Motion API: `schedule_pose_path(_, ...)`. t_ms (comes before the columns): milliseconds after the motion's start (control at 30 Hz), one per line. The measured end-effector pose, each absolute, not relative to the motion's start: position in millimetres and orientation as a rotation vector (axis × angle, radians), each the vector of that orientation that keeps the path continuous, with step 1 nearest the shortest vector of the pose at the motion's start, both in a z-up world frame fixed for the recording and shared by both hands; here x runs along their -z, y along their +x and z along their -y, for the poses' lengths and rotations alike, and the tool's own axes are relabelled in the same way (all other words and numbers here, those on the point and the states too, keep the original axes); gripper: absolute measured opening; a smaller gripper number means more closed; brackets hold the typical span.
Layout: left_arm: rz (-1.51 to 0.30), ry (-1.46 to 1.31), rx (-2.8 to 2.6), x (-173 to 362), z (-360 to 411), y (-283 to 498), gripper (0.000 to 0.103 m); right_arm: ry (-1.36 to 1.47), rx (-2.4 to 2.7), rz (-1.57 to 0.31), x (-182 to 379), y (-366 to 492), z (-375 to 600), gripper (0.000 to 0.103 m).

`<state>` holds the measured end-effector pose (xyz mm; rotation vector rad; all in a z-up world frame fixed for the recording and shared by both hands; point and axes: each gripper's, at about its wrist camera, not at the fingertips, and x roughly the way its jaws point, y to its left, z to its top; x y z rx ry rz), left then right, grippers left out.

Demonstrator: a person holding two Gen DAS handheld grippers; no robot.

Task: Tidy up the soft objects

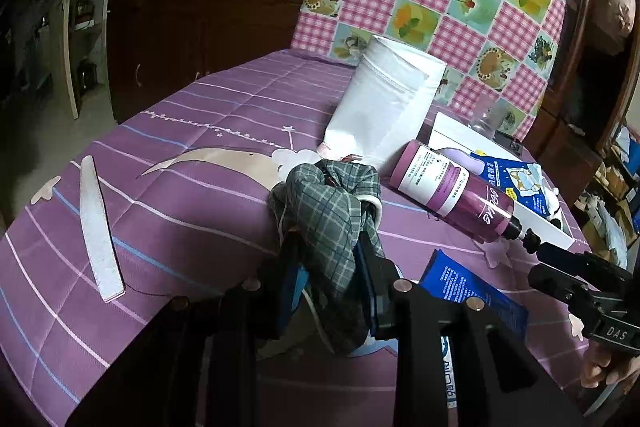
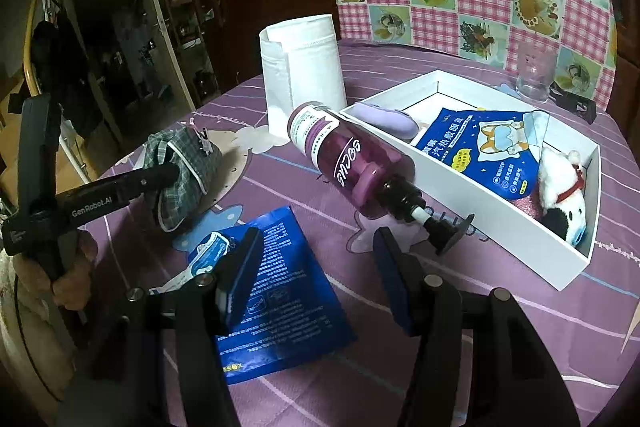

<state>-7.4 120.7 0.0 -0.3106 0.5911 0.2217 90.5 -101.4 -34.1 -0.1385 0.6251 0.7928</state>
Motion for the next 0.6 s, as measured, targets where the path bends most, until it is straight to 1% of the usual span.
schedule_pose_path(300, -0.591, -0.306, -0.226, -0.2, -120.3, -9.2, 0.027, -0.15, -0.818, -0.619, 33.0, 87.4, 95.2, 0.058)
schedule_pose_path(600, -0.591, -0.356, -0.279, 1.6, -132.9, -12.7, 0.027, -0.18, -0.931, -0.614, 28.6, 78.7, 64.4, 0.058)
